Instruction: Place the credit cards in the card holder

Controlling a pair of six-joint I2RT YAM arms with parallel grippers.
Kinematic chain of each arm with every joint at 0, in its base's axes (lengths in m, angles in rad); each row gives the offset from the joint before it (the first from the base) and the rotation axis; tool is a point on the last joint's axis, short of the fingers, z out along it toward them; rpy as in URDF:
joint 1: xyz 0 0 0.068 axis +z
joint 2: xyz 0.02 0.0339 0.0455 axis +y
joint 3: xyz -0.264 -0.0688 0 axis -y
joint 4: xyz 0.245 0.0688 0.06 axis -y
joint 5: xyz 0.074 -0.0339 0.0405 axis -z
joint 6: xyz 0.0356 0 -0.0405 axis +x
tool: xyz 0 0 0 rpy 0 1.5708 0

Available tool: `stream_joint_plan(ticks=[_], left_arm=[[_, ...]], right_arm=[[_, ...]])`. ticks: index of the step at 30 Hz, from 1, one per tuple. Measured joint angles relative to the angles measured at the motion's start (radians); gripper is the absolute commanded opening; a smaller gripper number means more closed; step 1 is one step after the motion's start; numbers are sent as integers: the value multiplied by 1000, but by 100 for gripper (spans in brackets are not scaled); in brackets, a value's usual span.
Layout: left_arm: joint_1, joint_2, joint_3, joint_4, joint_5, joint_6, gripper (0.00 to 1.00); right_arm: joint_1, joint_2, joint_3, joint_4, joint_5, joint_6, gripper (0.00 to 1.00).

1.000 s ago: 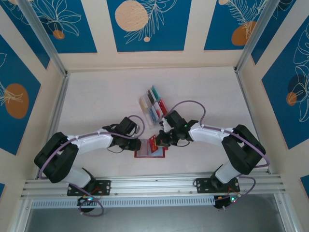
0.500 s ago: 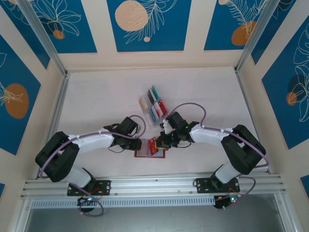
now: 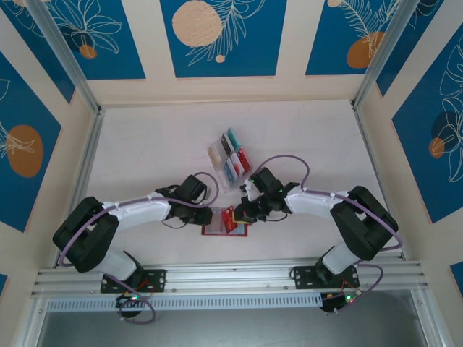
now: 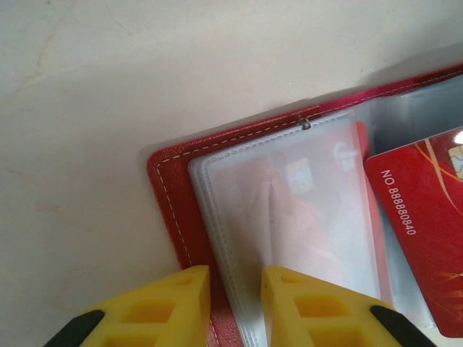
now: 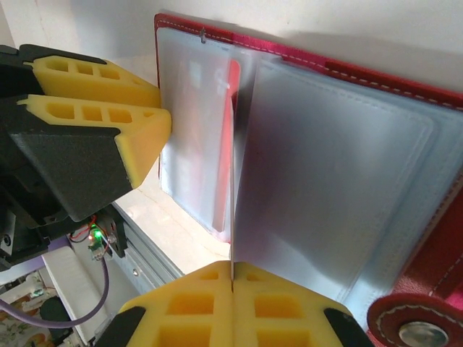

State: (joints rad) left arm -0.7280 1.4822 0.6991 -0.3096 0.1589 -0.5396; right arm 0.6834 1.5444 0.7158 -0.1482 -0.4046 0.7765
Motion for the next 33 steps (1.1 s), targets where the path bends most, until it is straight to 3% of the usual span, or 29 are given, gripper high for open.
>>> stream_joint_plan(ticks=[16,33], left_arm=[[-10,0,0,2,-11,-3,25],[-19,-13,-18,25,-16,-24,24]], right_arm=[[-14,77,0,93,-51,47,0],[63,124,-13,243,39,175,0]])
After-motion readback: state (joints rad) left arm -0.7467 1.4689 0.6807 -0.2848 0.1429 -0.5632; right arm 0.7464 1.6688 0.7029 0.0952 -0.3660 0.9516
